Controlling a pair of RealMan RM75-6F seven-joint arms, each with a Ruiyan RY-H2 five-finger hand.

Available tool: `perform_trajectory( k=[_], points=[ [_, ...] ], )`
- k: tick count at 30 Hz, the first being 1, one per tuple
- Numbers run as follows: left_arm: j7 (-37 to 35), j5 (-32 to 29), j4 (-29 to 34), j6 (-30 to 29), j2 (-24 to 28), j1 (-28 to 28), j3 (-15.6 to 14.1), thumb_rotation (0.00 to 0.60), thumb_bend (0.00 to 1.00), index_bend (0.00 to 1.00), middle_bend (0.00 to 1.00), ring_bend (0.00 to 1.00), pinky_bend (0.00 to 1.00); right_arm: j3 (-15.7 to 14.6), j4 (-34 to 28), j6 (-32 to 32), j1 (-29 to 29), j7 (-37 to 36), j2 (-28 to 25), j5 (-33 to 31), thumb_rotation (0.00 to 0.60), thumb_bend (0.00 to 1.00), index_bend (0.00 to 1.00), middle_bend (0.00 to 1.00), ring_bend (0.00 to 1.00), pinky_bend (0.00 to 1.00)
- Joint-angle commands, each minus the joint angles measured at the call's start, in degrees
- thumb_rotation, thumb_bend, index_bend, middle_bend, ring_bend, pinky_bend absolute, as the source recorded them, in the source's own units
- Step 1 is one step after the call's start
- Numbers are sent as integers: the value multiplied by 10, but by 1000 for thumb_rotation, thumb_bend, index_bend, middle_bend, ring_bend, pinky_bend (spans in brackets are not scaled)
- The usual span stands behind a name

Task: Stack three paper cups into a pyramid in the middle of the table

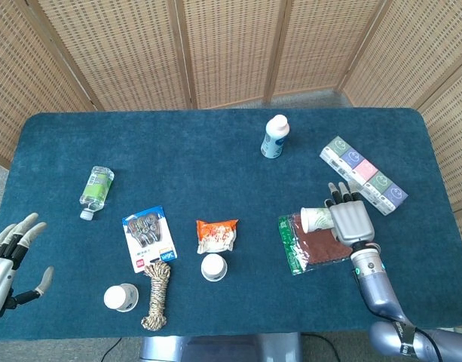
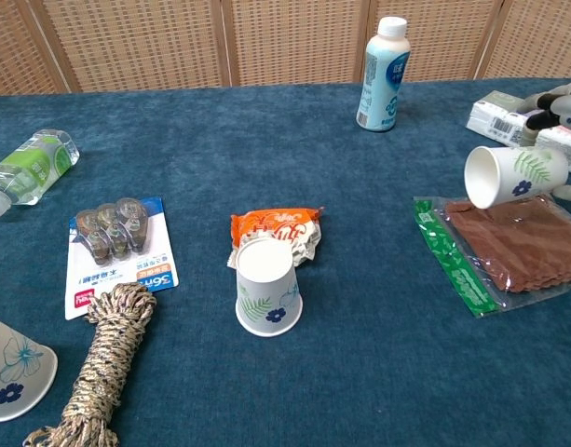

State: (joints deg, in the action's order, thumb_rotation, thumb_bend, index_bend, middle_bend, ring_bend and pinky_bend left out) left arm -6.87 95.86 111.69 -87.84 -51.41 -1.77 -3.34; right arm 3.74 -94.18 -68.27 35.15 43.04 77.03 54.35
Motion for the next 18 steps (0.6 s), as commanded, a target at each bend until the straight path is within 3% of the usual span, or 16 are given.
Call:
perform_trajectory(
  k=[1, 18],
  points=[
    [2, 0, 2, -1, 1, 0, 0, 369, 506, 81, 0, 0, 0, -8, 13, -7, 0, 26, -3, 7, 600, 378, 430, 0, 0, 36],
    [10, 0, 9, -2, 4, 2, 0, 368, 506, 81, 0, 0, 0, -30, 113, -67, -16, 107, 33, 91, 600, 377, 423, 0, 0, 36]
  ],
)
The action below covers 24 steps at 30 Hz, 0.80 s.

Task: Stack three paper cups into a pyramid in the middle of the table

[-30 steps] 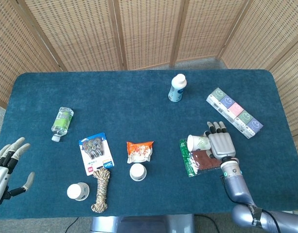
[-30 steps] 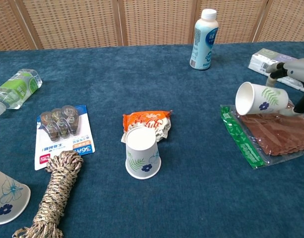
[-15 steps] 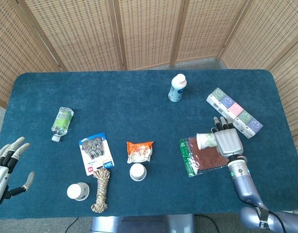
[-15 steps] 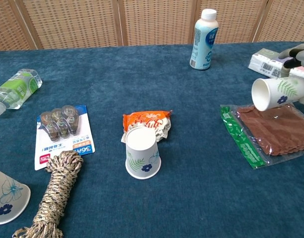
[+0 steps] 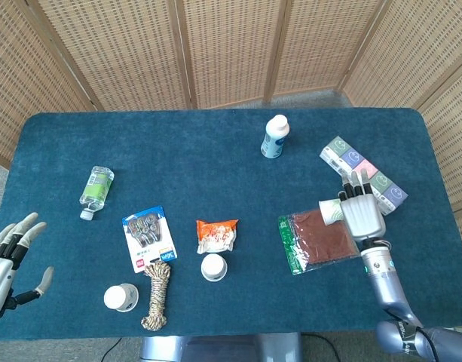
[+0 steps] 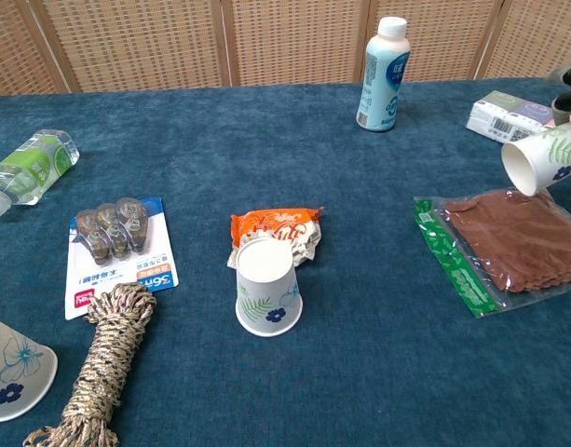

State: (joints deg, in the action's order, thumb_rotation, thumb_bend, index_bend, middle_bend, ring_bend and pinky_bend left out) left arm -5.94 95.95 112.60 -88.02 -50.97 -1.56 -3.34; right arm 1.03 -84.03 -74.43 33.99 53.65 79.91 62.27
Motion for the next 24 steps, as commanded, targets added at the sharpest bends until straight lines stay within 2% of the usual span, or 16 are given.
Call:
perform_trajectory(
  k=[1, 8, 24],
  points=[
    [0, -1, 0, 0, 0, 0, 0, 369, 506, 81, 0, 0, 0, -3, 15, -7, -6, -1, 5, 16, 600, 376, 422, 0, 0, 36],
    [4, 0, 2, 4, -1, -3, 2, 368, 506, 81, 0, 0, 0, -13, 73, -29, -18, -2, 16, 73, 600, 375, 420, 0, 0, 0],
    [10, -2, 7, 8, -2, -5, 3, 367, 505, 82, 0, 0, 0, -41, 216, -33, -43, 6, 43, 170, 600, 367, 405, 0, 0, 0]
  ],
)
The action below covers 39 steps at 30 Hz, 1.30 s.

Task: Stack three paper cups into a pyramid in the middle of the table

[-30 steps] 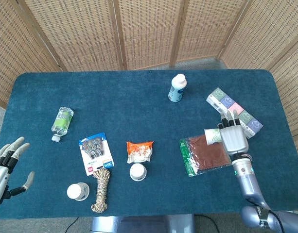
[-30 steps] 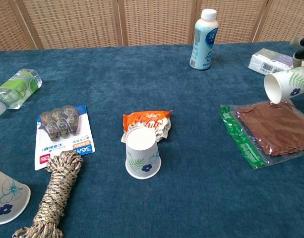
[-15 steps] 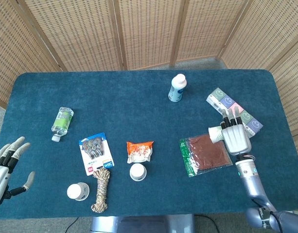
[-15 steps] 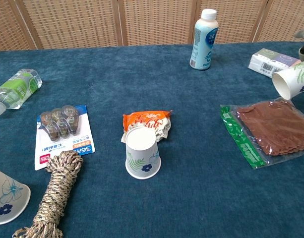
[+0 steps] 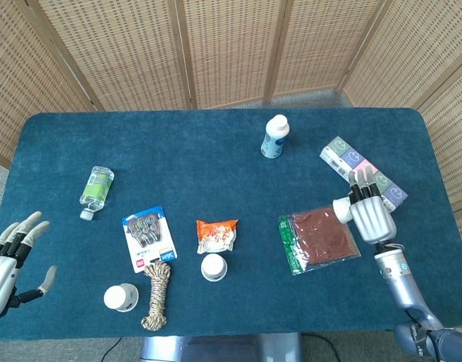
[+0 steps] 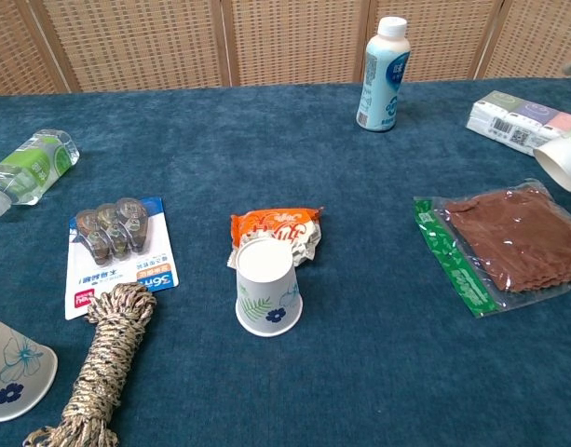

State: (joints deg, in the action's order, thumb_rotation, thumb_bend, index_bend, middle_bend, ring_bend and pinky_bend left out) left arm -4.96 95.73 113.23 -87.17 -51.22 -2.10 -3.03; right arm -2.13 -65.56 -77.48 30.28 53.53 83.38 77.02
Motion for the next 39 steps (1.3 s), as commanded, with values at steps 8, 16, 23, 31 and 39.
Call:
perform_trajectory(
  k=[8, 16, 23, 31, 39],
  points=[
    [-1, 0, -2, 0, -2, 1, -1, 369, 506, 81, 0, 0, 0, -18, 101, -9, -26, 0, 34, 58, 600, 366, 391, 0, 0, 0],
    [-3, 1, -5, 2, -4, -1, -1, 367, 507, 81, 0, 0, 0, -21, 138, -13, -45, 34, 54, 78, 600, 361, 366, 0, 0, 0],
    [-8, 2, -9, -3, -5, 2, -2, 369, 506, 81, 0, 0, 0, -14, 138, -7, -52, 63, 59, 87, 600, 343, 259, 0, 0, 0],
    [-16, 5, -14, -8, -5, 4, -3, 368, 505, 82, 0, 0, 0, -1, 95, -16, -68, 114, 50, 86, 600, 344, 0, 0, 0, 0],
    [-20, 9, -17, -8, -7, 2, -2, 369, 506, 81, 0, 0, 0, 19, 29, -5, -80, 147, 22, 62, 600, 345, 0, 0, 0, 0]
  ],
)
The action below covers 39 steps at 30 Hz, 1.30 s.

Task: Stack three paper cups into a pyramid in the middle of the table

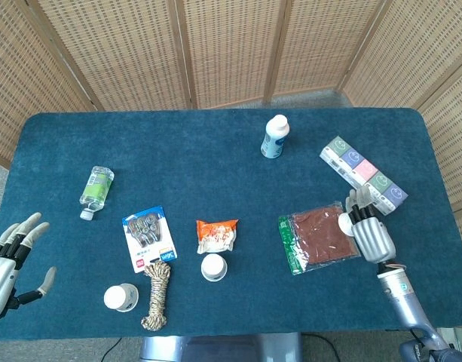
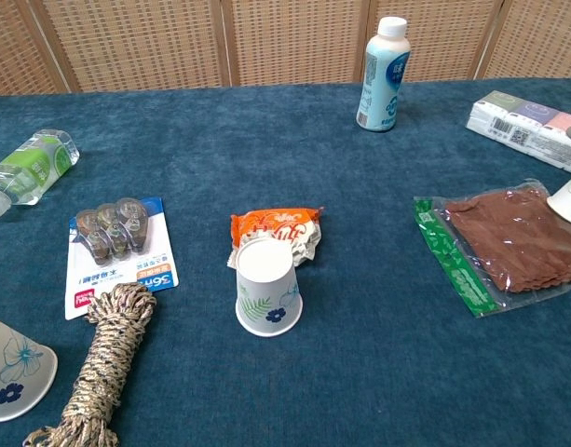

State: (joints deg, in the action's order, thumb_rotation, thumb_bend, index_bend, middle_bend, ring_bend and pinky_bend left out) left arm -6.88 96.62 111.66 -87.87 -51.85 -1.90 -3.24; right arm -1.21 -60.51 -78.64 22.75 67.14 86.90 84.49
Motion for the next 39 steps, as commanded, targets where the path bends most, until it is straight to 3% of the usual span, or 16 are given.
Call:
perform_trajectory(
  k=[1, 6, 11, 21, 28, 39],
  points=[
    [-2, 1, -2, -2, -1, 0, 0, 369, 507, 81, 0, 0, 0, 14, -33, 10, -5, 15, -20, -19, 600, 346, 0, 0, 0, 0],
    [-6, 2, -6, -3, -3, 1, -1, 370, 506, 81, 0, 0, 0, 28, -99, 44, -2, 13, -61, -49, 600, 348, 0, 0, 0, 0],
    [-8, 1, -10, -2, -5, 1, -1, 369, 507, 81, 0, 0, 0, 39, -177, 86, 6, -32, -114, -77, 600, 360, 0, 0, 0, 0],
    [-8, 1, -11, -1, -3, -1, -1, 369, 506, 80, 0, 0, 0, 54, -263, 134, 15, -117, -175, -121, 600, 361, 0, 0, 0, 0],
    [-1, 2, -7, 3, -4, -4, 0, 367, 506, 78, 0, 0, 0, 57, -350, 240, 33, -243, -248, -181, 600, 367, 0, 0, 0, 0],
    [5, 0, 0, 7, -4, -7, 2, 369, 506, 72, 0, 0, 0, 60, -397, 305, 48, -427, -307, -156, 600, 366, 0, 0, 0, 0]
  ],
)
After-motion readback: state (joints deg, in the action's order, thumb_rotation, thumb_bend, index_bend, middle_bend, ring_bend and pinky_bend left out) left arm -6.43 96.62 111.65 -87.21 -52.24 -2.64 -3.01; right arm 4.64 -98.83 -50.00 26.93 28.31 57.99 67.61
